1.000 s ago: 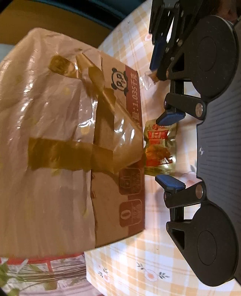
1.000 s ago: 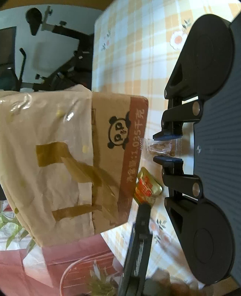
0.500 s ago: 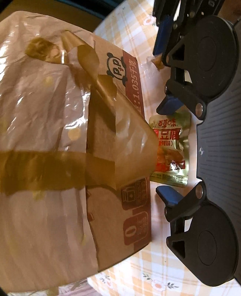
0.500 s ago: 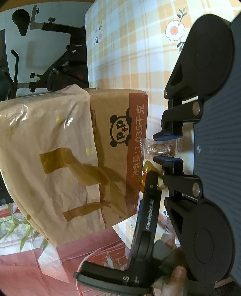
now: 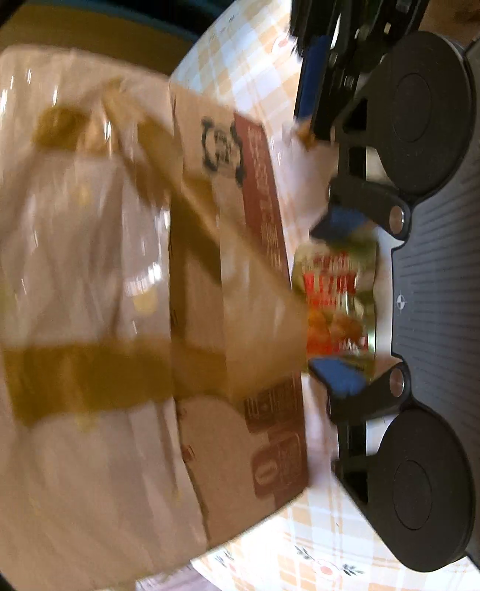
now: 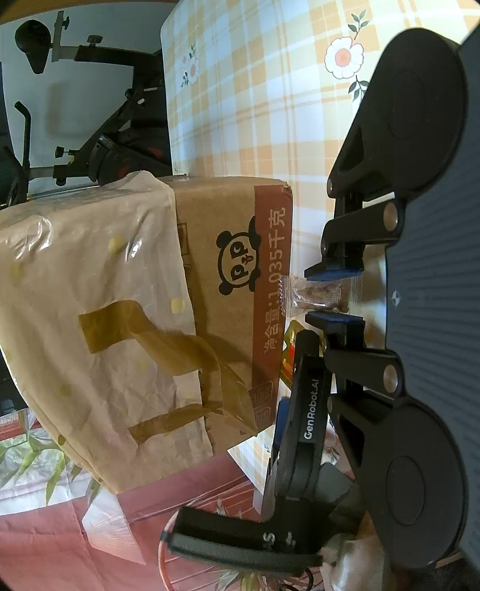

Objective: Organize snacks

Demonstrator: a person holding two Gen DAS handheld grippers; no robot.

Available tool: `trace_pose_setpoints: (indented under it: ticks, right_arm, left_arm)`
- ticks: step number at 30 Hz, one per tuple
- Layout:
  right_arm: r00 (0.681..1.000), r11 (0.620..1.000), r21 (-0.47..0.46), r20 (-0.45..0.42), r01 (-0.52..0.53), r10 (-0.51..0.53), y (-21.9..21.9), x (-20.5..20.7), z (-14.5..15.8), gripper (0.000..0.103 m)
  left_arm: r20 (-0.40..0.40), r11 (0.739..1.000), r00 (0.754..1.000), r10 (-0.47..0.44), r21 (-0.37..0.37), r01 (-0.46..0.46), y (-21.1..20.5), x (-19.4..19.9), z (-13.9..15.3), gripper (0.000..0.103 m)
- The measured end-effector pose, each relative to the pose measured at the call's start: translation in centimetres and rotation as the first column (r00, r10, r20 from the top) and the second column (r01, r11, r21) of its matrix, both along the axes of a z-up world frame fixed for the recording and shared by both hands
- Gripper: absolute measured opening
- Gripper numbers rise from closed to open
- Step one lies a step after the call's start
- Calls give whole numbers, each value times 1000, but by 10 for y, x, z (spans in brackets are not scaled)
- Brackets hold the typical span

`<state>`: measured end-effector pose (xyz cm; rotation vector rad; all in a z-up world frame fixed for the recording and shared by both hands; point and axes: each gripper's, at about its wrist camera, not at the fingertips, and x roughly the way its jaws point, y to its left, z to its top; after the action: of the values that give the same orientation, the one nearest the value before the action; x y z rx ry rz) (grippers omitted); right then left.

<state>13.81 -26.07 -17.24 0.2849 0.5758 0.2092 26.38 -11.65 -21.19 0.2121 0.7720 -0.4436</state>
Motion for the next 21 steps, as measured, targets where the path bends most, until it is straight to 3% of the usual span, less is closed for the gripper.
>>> trace_pose_setpoints:
  ticks: [10, 12, 14, 21]
  right_arm:
    - [1000, 1000, 4, -3, 0, 0, 0, 1, 0, 20]
    - [1000, 1000, 4, -3, -1, 1, 1, 1, 0, 20]
    - [1000, 1000, 4, -3, -1, 1, 0, 1, -1, 20]
    - [1000, 1000, 12, -5, 4, -4, 0, 1, -1, 20]
  left_arm:
    - [-16, 1000, 1000, 3, -15, -3, 6, 0, 2, 52]
    - [-17, 999, 1000, 1, -45, -2, 14, 6, 2, 28]
    - [-26, 999, 1000, -3, -53, 1, 17, 6, 5, 22]
    - [-43, 998, 999, -28, -63, 25, 20, -17, 8, 18]
